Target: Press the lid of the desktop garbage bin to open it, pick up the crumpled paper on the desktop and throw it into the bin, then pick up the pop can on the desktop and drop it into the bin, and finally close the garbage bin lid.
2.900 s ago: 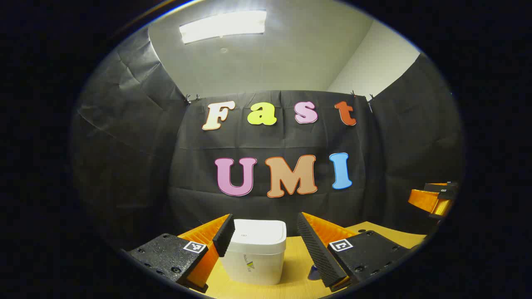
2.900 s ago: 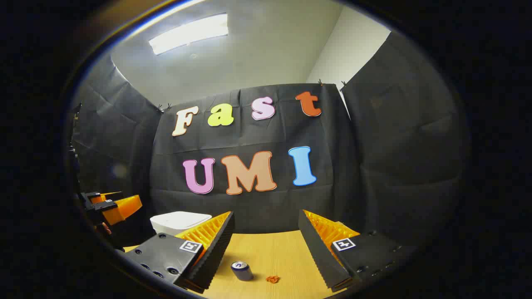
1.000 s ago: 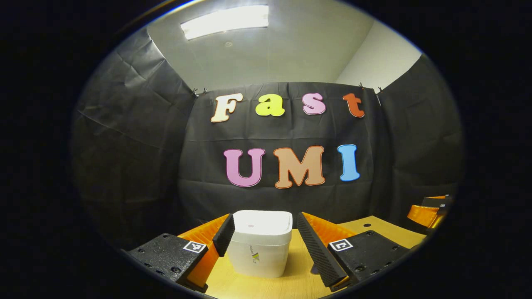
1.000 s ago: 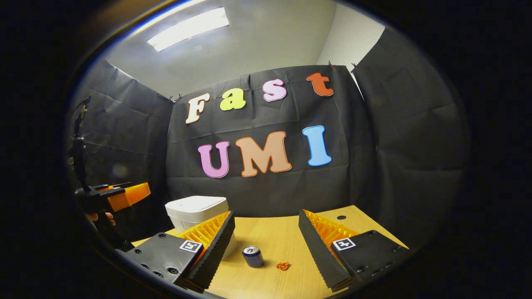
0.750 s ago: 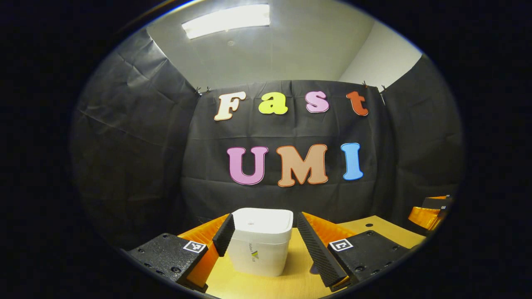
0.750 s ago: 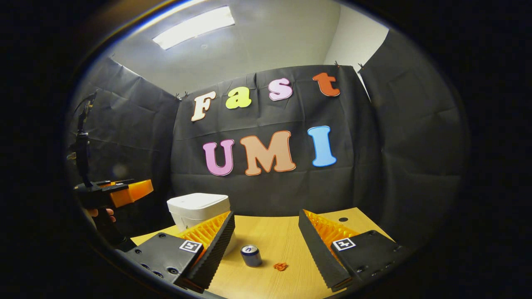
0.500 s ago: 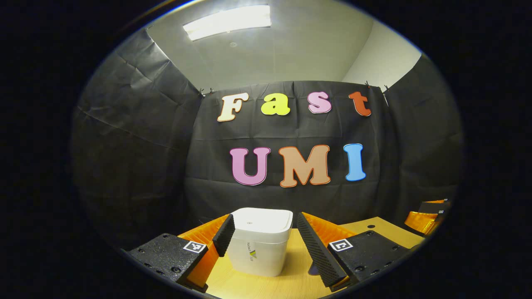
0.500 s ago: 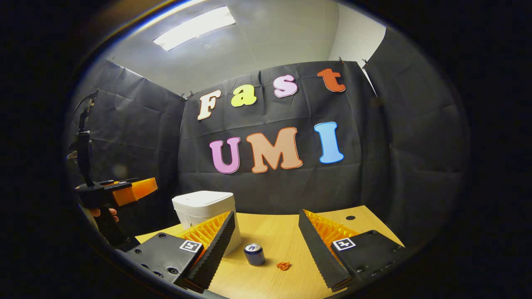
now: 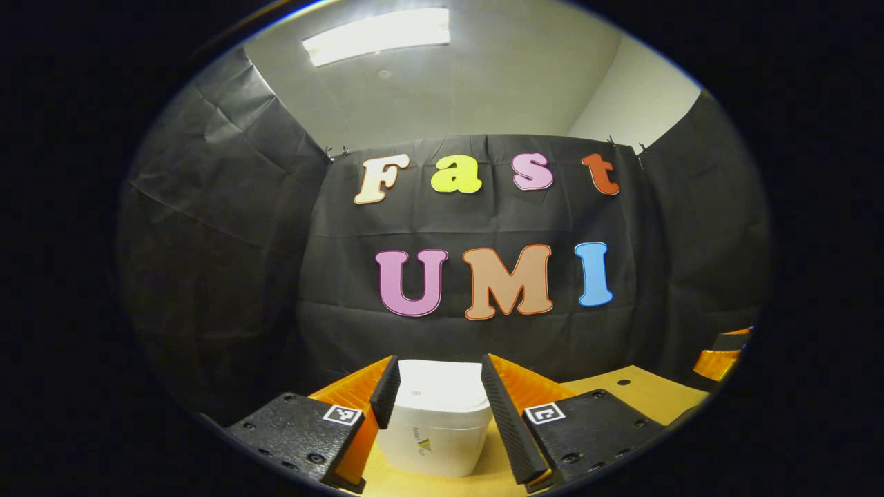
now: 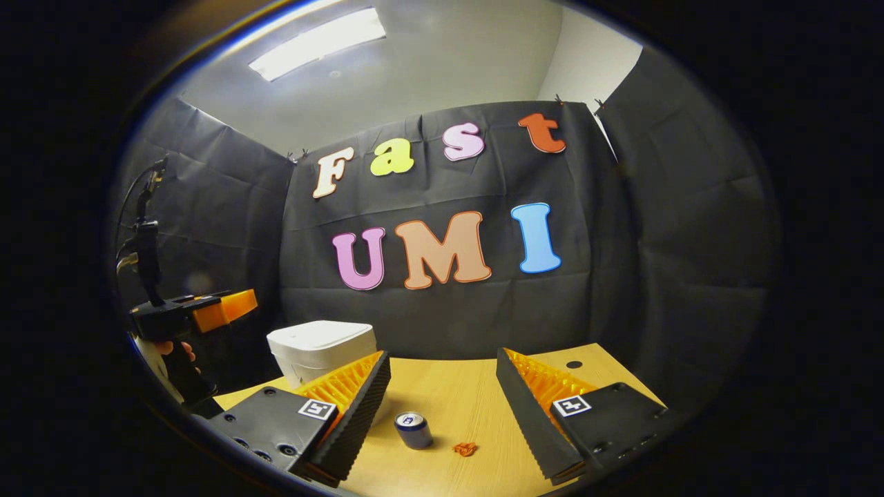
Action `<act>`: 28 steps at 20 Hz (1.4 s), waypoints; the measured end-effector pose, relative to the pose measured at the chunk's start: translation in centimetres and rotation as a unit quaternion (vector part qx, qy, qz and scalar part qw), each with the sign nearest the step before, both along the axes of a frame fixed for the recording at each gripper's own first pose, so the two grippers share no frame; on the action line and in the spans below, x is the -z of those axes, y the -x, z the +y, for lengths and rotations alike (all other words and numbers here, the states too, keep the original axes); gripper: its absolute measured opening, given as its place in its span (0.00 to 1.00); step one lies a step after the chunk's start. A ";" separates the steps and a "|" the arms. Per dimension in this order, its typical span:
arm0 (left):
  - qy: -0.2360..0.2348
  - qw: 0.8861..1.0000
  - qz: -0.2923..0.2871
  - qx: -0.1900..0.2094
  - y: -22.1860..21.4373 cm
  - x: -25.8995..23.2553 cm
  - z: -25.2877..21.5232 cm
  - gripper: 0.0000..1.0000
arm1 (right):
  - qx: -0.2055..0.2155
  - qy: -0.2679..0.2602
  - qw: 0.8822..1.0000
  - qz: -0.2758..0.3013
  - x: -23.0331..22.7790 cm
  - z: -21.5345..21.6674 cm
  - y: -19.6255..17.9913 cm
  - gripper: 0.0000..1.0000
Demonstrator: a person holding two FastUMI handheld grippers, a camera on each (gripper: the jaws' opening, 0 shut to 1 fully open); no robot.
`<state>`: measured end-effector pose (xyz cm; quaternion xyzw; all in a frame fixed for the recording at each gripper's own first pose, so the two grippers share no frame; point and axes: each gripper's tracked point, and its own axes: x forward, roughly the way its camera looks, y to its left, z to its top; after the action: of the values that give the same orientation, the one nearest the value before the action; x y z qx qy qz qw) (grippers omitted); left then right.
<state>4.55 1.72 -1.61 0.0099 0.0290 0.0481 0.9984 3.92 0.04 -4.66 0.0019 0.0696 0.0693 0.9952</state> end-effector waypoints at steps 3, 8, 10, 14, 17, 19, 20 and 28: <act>-0.018 1.000 0.004 0.012 -1.3 0.6 0.7 0.49 | -0.004 -0.002 1.000 0.003 0.5 2.0 -0.9 0.97; -0.018 0.999 0.022 0.034 -4.1 3.1 1.0 0.13 | 0.001 0.004 1.000 0.016 1.8 3.6 -1.6 0.98; -0.011 0.999 0.032 0.037 -5.2 4.7 1.2 0.02 | 0.008 0.007 1.000 0.020 2.0 3.7 -2.0 0.98; -0.009 0.996 0.072 0.041 -6.4 7.9 1.5 0.00 | 0.029 0.018 0.999 0.023 2.2 3.2 -2.6 0.98; 0.000 0.995 0.088 0.042 -7.0 9.7 1.7 0.00 | 0.037 0.016 0.999 0.029 2.5 3.1 -3.1 0.98; -0.009 0.994 0.106 0.036 -7.2 11.2 2.1 0.00 | 0.041 0.016 0.999 0.029 2.7 3.0 -3.5 0.98; -0.014 0.992 0.117 0.035 -7.1 11.9 2.2 0.00 | 0.043 0.018 0.999 0.029 2.7 2.9 -3.7 0.98; 0.001 0.999 0.010 -0.032 -7.5 11.6 3.0 0.00 | 0.034 0.006 0.998 0.059 4.7 3.2 -4.8 0.98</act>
<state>12.07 4.76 -13.17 0.0088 0.0396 0.0801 0.9960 8.75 3.24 -9.37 0.0028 0.1286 0.0344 0.9911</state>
